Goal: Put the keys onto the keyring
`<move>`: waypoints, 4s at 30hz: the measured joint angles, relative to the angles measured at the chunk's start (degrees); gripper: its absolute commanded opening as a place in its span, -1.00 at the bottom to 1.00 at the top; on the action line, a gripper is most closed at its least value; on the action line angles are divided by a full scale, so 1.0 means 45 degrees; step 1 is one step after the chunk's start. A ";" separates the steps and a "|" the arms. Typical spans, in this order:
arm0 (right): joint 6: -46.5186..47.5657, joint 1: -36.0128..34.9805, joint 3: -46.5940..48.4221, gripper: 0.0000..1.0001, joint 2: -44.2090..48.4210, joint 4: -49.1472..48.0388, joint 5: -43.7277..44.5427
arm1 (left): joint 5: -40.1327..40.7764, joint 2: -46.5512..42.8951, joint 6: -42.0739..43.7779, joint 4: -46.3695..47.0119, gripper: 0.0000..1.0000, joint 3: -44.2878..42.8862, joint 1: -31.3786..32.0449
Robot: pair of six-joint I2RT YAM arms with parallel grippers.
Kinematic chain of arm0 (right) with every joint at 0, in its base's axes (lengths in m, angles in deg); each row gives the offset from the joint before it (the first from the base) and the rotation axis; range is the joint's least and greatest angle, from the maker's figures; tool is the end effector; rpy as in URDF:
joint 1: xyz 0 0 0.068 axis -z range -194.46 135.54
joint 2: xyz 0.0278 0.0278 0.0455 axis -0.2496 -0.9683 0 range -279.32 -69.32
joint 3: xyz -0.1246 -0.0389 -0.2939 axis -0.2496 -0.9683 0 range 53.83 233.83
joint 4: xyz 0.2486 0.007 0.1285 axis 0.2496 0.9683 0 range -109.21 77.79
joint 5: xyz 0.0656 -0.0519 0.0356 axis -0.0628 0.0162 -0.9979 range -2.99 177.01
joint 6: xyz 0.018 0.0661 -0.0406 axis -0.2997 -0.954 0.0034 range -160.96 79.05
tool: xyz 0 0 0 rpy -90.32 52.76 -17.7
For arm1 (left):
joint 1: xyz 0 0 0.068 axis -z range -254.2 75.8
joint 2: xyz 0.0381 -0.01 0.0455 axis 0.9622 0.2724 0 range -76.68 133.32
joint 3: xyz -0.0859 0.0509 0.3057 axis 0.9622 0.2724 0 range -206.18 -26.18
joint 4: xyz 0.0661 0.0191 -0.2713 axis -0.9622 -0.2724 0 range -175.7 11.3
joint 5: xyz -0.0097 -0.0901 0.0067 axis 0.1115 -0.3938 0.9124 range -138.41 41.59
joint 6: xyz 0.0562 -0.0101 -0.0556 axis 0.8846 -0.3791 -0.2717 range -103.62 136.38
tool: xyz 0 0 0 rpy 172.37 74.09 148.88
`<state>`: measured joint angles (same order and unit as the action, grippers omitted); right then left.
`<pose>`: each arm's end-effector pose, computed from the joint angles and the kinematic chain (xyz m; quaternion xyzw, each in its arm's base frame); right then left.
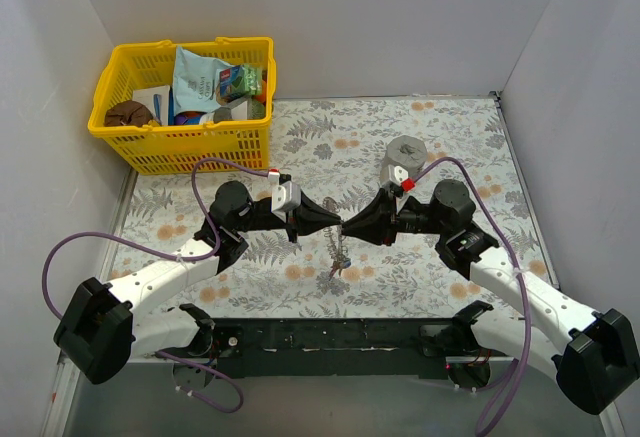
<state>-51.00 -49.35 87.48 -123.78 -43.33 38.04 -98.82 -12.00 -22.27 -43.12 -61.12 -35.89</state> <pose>0.1548 0.1711 0.3381 -0.4287 0.5452 0.5158 0.5029 0.1730 -0.2040 0.3303 0.3142 0.6073 -0.6412 0.3482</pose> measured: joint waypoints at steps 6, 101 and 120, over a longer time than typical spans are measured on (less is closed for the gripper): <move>-0.0267 0.0000 -0.0073 -0.61 -0.0078 -0.0321 0.0092 | -0.0015 0.0000 -0.0058 0.0053 -1.00 0.0000 0.0000; 0.5547 -0.0155 0.4624 -0.97 -0.3016 0.9607 0.0602 | -0.1355 0.3517 0.7344 -1.3007 -0.82 -0.5965 0.0180; 0.4284 -0.0073 0.3303 0.27 -0.1088 0.7650 0.1345 | -0.0913 0.3089 0.6037 -1.1069 -1.00 -0.4896 0.0267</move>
<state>-31.72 -49.68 102.34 -128.67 -8.90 44.09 -102.93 1.91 4.90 -92.94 -83.15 -34.69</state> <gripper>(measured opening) 0.578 0.018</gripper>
